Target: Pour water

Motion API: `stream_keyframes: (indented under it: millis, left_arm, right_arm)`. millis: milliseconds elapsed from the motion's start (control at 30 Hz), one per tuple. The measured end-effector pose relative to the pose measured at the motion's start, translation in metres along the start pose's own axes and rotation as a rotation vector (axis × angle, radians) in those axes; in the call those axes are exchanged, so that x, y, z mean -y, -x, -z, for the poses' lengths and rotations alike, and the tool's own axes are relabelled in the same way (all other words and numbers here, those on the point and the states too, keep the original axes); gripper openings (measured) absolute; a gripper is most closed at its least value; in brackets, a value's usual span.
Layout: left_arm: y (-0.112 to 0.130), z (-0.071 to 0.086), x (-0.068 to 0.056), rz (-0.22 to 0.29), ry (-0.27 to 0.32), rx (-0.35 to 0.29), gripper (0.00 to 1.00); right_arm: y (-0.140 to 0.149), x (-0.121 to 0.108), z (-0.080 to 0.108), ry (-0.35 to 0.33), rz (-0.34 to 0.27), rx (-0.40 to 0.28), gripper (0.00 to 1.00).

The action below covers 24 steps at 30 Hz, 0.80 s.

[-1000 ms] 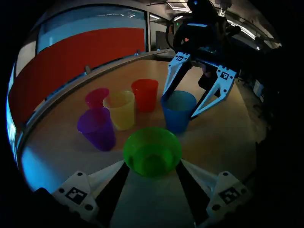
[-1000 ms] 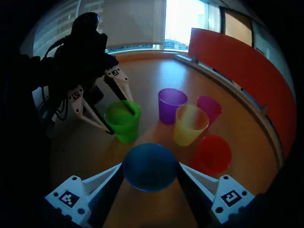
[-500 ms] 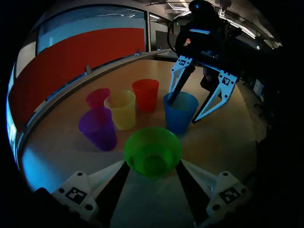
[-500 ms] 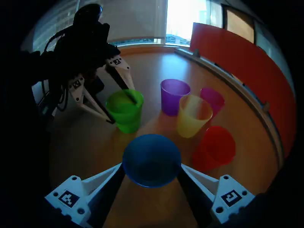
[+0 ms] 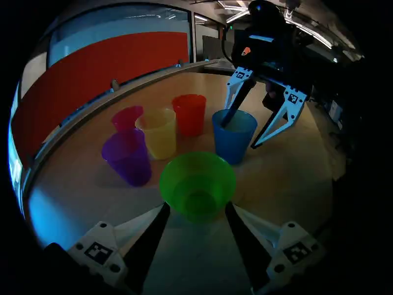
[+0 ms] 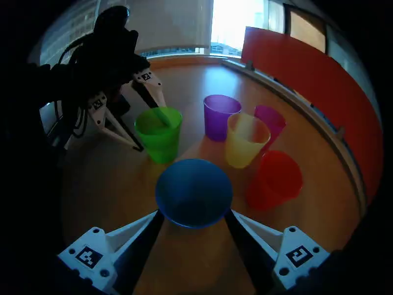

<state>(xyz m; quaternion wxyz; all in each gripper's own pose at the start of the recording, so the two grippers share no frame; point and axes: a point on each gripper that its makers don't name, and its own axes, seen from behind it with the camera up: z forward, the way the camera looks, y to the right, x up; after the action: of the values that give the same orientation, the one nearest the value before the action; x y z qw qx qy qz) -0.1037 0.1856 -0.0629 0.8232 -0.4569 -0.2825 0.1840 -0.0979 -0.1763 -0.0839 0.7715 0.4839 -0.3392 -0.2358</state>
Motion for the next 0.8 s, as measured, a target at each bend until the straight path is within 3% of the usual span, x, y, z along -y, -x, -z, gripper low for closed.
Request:
stream_keyframes:
  millis: [800]
  left_arm:
    - [0.024, 0.031, 0.0, 0.009, -0.064, 0.025, 0.83]
  right_arm:
    - [0.023, 0.004, 0.025, 0.062, -0.046, -0.017, 0.95]
